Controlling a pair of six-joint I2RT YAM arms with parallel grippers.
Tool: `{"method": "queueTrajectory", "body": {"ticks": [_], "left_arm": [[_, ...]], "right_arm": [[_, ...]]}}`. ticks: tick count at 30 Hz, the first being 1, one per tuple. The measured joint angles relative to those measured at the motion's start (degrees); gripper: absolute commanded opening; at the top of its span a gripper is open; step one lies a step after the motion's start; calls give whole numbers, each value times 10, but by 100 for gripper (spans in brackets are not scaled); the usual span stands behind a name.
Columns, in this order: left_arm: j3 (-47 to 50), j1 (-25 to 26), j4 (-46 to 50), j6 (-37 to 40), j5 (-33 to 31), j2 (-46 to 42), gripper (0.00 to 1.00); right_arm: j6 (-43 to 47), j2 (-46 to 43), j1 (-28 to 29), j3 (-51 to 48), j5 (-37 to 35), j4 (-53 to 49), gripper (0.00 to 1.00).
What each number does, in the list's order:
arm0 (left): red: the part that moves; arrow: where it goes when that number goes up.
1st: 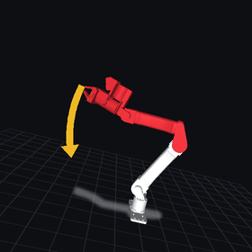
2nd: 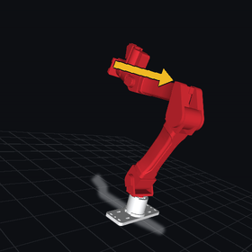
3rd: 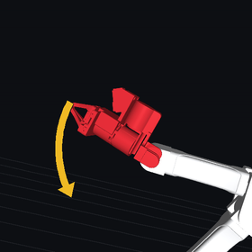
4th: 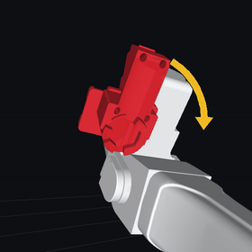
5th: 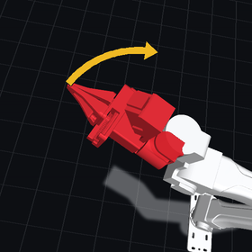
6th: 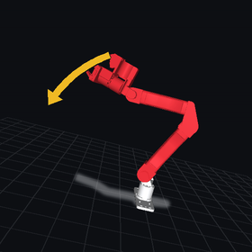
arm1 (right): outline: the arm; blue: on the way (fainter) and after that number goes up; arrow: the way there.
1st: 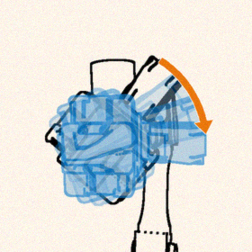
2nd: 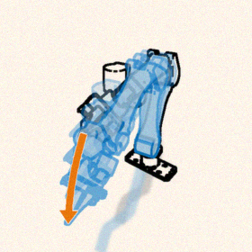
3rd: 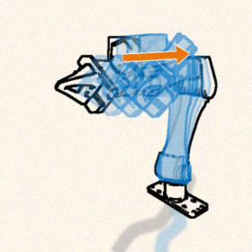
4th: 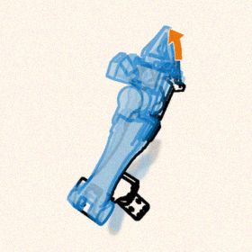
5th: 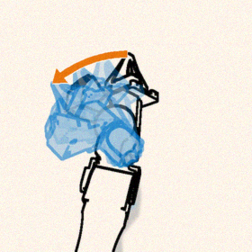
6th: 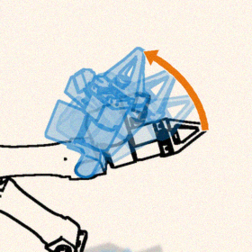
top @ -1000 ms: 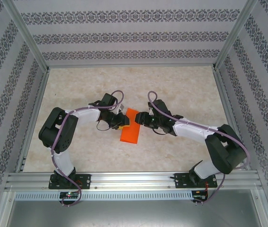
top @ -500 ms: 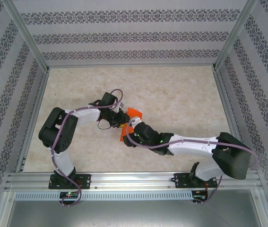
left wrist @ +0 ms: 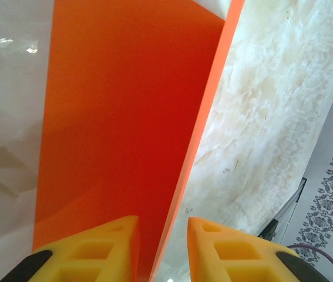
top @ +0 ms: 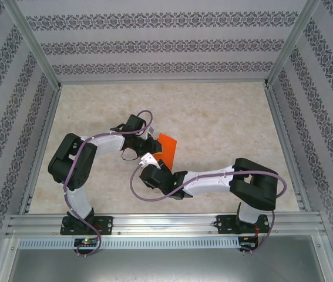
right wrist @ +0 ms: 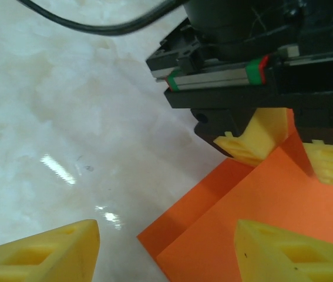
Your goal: Fold a paper plane with a square sheet of paper (pick it up from the middle)
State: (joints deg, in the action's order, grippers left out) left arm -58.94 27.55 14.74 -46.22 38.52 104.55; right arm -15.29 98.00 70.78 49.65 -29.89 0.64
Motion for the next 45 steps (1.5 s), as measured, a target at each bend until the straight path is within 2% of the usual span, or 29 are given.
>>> {"method": "queueTrajectory", "body": {"ticks": [4, 15, 24, 26, 31, 35, 40, 45], "left_arm": [[0, 0, 0, -2, 0, 0, 29], [0, 0, -2, -7, -3, 0, 30], [0, 0, -1, -8, -20, -11, 34], [0, 0, -1, -9, -27, -15, 36], [0, 0, 6, -11, -58, -44, 48], [1, 0, 16, -14, -93, -81, 50], [14, 0, 21, -19, -126, -112, 45], [45, 0, 29, -23, -142, -127, 32]], "right_arm": [[0, 14, 0, 4, -16, -13, 56], [-13, 16, 0, 9, -29, -32, 20], [-45, -22, -26, 5, -5, -36, 0], [-48, -27, -32, 1, 5, -36, 0], [-68, -46, -54, -19, 44, -25, 0], [-92, -60, -82, -45, 95, 1, 0], [-132, -64, -129, -81, 176, 47, 0], [-179, -64, -177, -108, 259, 91, 0]]}}
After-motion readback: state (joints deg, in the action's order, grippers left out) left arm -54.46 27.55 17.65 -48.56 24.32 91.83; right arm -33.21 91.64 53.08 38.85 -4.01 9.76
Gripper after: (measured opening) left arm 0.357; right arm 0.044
